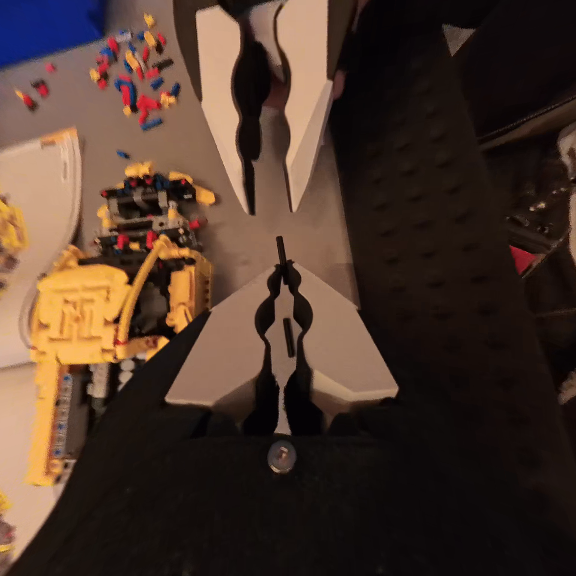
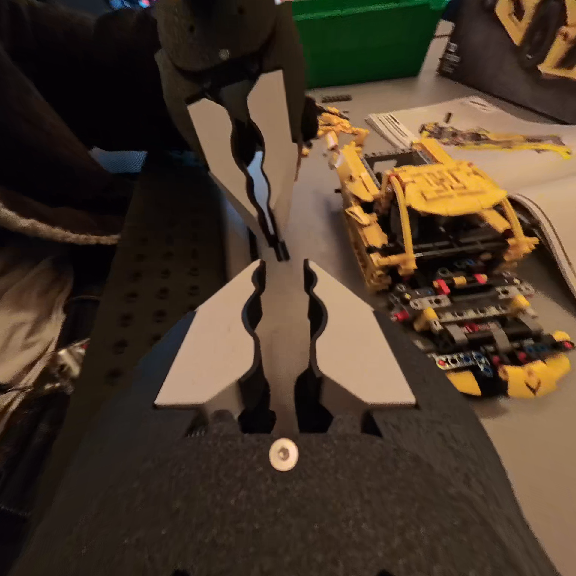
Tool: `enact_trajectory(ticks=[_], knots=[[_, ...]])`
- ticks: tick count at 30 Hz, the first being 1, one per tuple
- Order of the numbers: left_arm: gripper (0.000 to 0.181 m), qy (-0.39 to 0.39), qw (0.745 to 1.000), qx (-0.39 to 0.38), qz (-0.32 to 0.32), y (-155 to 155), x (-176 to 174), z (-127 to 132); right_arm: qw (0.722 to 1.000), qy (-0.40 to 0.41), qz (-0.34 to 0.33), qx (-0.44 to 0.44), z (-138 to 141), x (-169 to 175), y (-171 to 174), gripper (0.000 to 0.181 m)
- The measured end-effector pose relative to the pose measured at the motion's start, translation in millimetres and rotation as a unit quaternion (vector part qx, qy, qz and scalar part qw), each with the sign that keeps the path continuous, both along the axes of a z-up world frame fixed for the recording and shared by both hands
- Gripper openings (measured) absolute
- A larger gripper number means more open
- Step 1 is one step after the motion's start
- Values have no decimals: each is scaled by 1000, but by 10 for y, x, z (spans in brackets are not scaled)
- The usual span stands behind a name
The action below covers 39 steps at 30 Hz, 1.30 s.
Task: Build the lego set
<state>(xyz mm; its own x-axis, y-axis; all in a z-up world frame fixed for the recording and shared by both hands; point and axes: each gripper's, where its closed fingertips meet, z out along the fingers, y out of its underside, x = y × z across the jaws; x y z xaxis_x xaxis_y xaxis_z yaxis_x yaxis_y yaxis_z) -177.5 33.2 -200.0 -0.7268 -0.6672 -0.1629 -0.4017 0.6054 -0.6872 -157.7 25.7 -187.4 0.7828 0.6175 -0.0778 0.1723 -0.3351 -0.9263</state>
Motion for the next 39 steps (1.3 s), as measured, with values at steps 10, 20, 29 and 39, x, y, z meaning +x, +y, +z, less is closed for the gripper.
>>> enact_trajectory(ticks=[10, 20, 29, 39], knots=[[3, -12, 998, 42, -40, -175, 32, 64, 996, -70, 49, -15, -76, -148, -43, 7], [5, -15, 1000, -9, -6, -158, 54, 82, 993, -90, 66, -28, -117, -122, -54, 3], [4, 6, 1000, 7, -16, -177, 84, -39, 994, -63, 70, -49, -145, -135, -79, 3], [4, 29, 998, 36, -31, -148, 77, -121, 993, -87, 65, -46, -207, -145, -54, 4]])
